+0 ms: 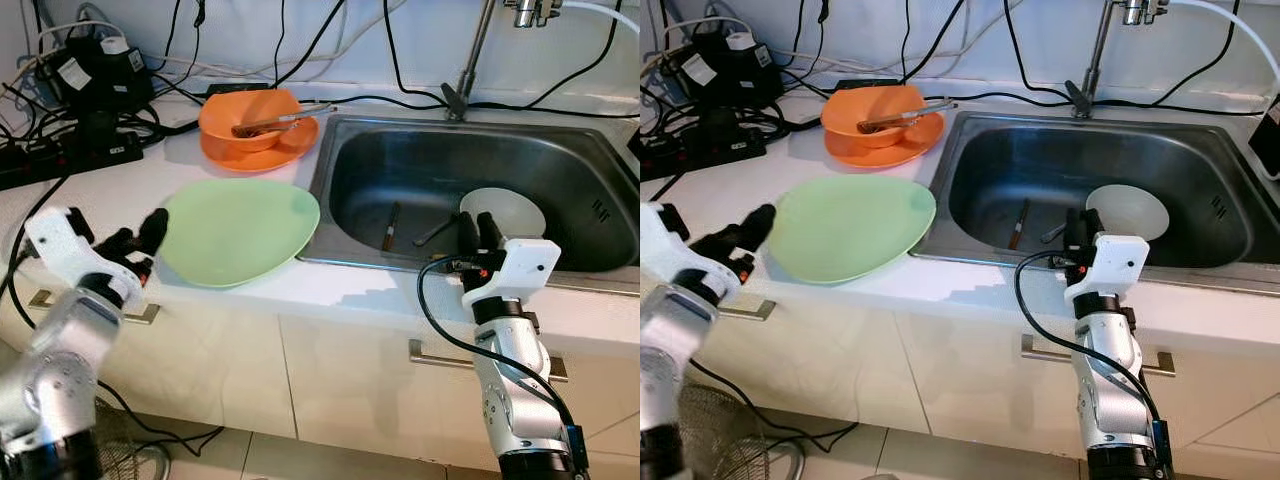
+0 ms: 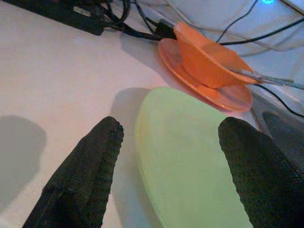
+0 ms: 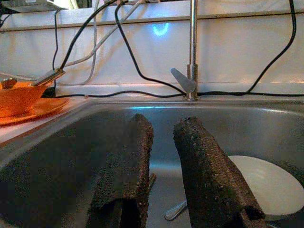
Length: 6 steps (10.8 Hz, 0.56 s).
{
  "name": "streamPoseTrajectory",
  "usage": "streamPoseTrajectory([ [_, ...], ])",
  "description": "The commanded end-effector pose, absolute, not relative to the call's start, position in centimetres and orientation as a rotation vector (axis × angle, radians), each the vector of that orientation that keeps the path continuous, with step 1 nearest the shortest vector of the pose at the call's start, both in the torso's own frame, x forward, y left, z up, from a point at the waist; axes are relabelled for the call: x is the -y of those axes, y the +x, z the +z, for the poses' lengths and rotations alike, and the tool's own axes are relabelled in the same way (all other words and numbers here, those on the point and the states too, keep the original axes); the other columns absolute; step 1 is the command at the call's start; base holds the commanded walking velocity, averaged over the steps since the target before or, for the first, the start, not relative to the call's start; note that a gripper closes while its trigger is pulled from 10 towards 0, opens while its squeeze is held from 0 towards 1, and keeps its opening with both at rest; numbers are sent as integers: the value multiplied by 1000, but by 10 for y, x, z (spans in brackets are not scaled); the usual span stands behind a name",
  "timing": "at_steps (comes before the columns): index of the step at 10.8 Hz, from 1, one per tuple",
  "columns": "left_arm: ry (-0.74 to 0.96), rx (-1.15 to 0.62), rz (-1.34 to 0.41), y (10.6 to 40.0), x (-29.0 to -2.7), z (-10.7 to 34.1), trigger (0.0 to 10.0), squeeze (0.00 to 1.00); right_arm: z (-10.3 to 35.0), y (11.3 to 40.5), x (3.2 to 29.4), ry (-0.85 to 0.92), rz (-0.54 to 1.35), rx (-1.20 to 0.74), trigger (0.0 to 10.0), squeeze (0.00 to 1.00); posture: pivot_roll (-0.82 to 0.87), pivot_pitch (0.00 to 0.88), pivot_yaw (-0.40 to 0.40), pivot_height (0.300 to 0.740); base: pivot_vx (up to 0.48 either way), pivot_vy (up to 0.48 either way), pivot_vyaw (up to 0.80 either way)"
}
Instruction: Kitchen organization
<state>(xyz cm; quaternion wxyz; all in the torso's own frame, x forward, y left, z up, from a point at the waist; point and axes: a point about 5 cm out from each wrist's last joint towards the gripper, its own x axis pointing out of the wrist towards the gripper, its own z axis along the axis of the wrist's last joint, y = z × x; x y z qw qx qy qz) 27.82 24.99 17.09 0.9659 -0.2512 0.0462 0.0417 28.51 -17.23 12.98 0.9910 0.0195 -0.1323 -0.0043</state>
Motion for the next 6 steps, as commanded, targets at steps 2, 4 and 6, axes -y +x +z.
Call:
streamPoseTrajectory([
  [2,-499,-120,114,278,-255,180,10000,0,132,289,169,27,10,272,10000,0,99,0,51,740,0,0,0],
  [4,-556,-195,131,280,-254,174,10000,0,131,289,168,30,15,270,10000,0,93,0,55,740,0,0,0],
  [6,-596,-270,127,282,-249,165,10000,0,131,289,168,28,14,270,10000,0,87,0,62,740,0,0,0],
])
